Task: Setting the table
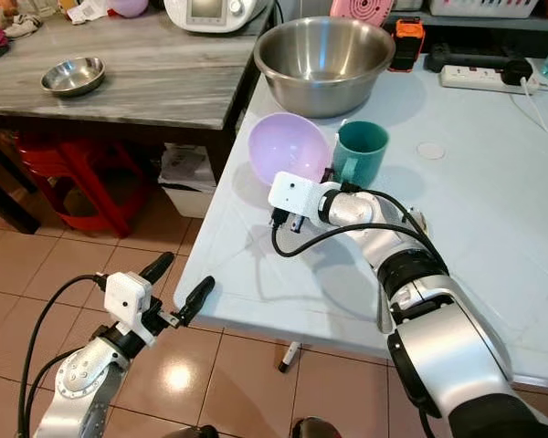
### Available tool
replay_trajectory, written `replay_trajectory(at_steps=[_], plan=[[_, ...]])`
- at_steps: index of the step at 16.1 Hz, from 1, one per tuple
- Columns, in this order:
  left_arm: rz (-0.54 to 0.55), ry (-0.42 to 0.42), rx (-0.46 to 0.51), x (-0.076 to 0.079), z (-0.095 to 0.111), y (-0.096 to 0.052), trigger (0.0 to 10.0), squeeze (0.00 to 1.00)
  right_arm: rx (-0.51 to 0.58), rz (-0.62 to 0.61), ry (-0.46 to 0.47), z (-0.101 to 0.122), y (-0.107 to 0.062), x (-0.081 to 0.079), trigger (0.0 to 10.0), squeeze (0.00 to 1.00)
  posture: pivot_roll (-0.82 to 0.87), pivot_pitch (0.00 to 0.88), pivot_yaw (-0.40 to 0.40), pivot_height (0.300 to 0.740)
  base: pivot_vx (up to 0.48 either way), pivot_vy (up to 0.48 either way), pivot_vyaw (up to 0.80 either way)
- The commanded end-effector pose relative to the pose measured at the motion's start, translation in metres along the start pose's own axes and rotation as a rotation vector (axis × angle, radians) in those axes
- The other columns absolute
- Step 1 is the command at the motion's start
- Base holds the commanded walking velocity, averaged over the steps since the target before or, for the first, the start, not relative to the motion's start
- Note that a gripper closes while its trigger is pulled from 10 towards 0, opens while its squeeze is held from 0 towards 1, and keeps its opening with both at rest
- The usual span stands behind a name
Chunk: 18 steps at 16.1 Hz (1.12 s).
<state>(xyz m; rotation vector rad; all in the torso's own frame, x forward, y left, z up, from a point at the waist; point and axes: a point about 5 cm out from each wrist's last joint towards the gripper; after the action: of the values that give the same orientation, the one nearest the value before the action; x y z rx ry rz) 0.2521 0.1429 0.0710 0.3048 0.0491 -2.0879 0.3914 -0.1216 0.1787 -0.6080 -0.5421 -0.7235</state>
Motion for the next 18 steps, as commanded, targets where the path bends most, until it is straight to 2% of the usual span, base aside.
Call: replay_trajectory(at_steps=[1,6,7,8,11,12,13,14,15,18], plan=[[-0.001,-0.016,-0.104,0.001,-0.019,-0.011,10.0,0.0,0.011,0.0,-0.021,0.004,0.002,0.0,0.0,0.0,-0.08,0.161,0.076,0.74,0.0,0.0,0.0],[-0.001,0.032,0.001,-0.004,0.03,-0.002,10.0,0.0,0.049,-0.028,0.004,0.003,0.0,-0.002,0.0,0.0,-0.07,0.158,0.09,0.74,0.0,0.0,0.0],[-0.001,0.032,0.001,-0.004,0.03,-0.002,10.0,0.0,0.049,-0.028,0.004,0.003,0.0,-0.002,0.0,0.0,-0.07,0.158,0.09,0.74,0.0,0.0,0.0],[-0.002,0.045,0.037,-0.004,0.046,0.002,10.0,0.0,0.094,-0.033,-0.01,0.009,0.001,-0.003,0.0,0.0,-0.07,0.157,0.089,0.74,0.0,0.0,0.0],[0.024,0.062,0.059,-0.011,0.059,0.009,10.0,0.0,0.172,-0.056,-0.015,0.021,0.0,-0.004,0.0,0.0,-0.07,0.152,0.085,0.74,0.0,0.0,0.0],[0.043,0.066,0.06,-0.017,0.061,0.014,10.0,0.0,0.228,-0.07,0.009,0.029,-0.001,-0.005,0.0,0.0,-0.08,0.15,0.085,0.74,0.0,0.0,0.0],[0.059,0.068,0.054,-0.02,0.062,0.017,10.0,0.0,0.271,-0.081,0.035,0.035,-0.002,-0.007,0.0,0.0,-0.08,0.148,0.083,0.74,0.0,0.0,0.0],[0.114,0.085,0.025,-0.028,0.059,0.022,10.0,0.0,0.336,-0.116,0.109,0.041,-0.004,-0.013,0.0,0.0,-0.08,0.144,0.082,0.74,0.0,0.0,0.0],[0.13,0.094,0.017,-0.03,0.058,0.022,10.0,0.0,0.352,-0.128,0.131,0.042,-0.005,-0.015,0.0,0.0,-0.08,0.141,0.08,0.74,0.0,0.0,0.0],[0.319,0.15,-0.087,-0.055,0.042,0.025,10.0,0.0,0.434,-0.253,0.385,0.041,-0.017,-0.027,0.0,0.0,-0.09,0.132,0.074,0.74,0.0,0.0,0.0]])
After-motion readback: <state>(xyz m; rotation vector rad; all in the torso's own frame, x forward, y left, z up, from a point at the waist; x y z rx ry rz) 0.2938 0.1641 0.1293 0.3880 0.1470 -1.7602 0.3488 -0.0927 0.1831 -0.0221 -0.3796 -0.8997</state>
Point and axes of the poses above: a point about 5 cm out from each wrist's last joint towards the gripper, its own y axis pointing out of the wrist towards the gripper, its own z axis along the axis of the wrist's last joint, x = y × z, and after that the axes turned 12 degrees about y, right-handed
